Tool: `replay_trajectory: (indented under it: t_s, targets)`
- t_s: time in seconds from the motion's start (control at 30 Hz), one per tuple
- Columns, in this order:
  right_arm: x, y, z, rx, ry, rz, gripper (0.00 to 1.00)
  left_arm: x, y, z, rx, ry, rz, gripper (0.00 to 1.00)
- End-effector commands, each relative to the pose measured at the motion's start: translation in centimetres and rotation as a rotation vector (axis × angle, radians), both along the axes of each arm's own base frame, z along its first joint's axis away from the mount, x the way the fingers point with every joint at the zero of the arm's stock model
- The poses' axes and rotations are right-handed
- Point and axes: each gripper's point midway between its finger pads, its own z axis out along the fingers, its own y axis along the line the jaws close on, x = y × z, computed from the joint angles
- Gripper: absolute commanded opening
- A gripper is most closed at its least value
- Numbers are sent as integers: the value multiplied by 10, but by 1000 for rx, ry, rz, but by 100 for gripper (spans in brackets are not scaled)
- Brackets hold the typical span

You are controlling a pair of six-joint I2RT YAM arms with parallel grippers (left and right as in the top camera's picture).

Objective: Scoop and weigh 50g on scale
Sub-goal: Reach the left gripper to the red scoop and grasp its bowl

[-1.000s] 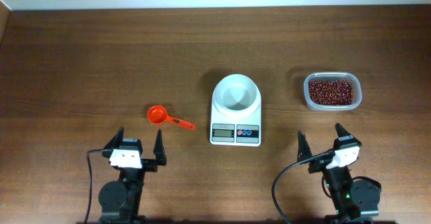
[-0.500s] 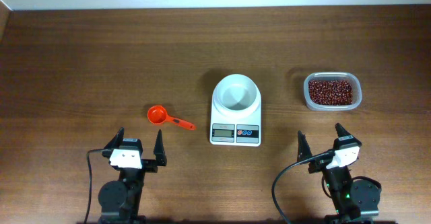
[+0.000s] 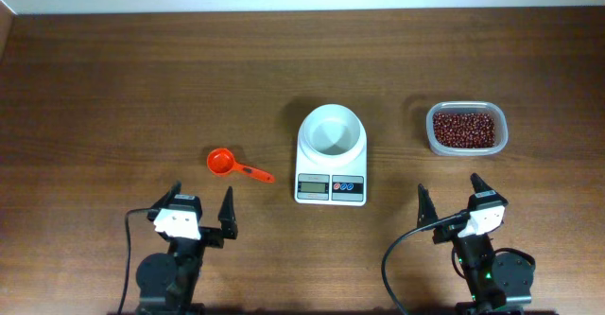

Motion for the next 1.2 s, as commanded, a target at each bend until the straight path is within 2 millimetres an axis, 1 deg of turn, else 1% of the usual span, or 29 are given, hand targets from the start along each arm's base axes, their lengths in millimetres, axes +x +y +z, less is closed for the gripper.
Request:
replay_trajectory:
  t_s: [0.0,0.13,0.33,0.5,0.53,0.6,0.7,0.77,0.83,0.87,1.0,1.17]
  targets:
    - [0,1,-4,2,11,4,99,-11,-1,37,-27,-27,-2,99]
    - [0,1,-4,2,11,4,99,-19,1,52,-25,-26,5,99]
    - [0,1,-4,2,11,4,99,-21,0,74,-26,23,2,99]
    - [0,1,-4,2,11,4,99,-15,-1,98,-28,159,-5,99]
    - [0,1,-4,2,11,4,99,-13,-5,103,-32,182,-22,99]
    - [0,1,-4,2,11,4,99,-7,-17,121,-51,222,-92,99]
    - [0,1,-4,2,11,4,99,-8,-42,145,-91,216,-241,99]
    - [0,1,-4,3,11,4,99,-13,-54,148,-110,211,-318,99]
    - [0,1,-4,2,11,4,99,-22,-71,151,-139,212,-428,99]
    - [0,1,-4,2,11,4,99,-24,-75,151,-146,216,-449,99]
    - [0,1,-4,2,11,4,99,-22,-71,150,-139,216,-422,99]
    - [0,1,-4,2,11,4,99,-21,-71,152,-137,209,-424,99]
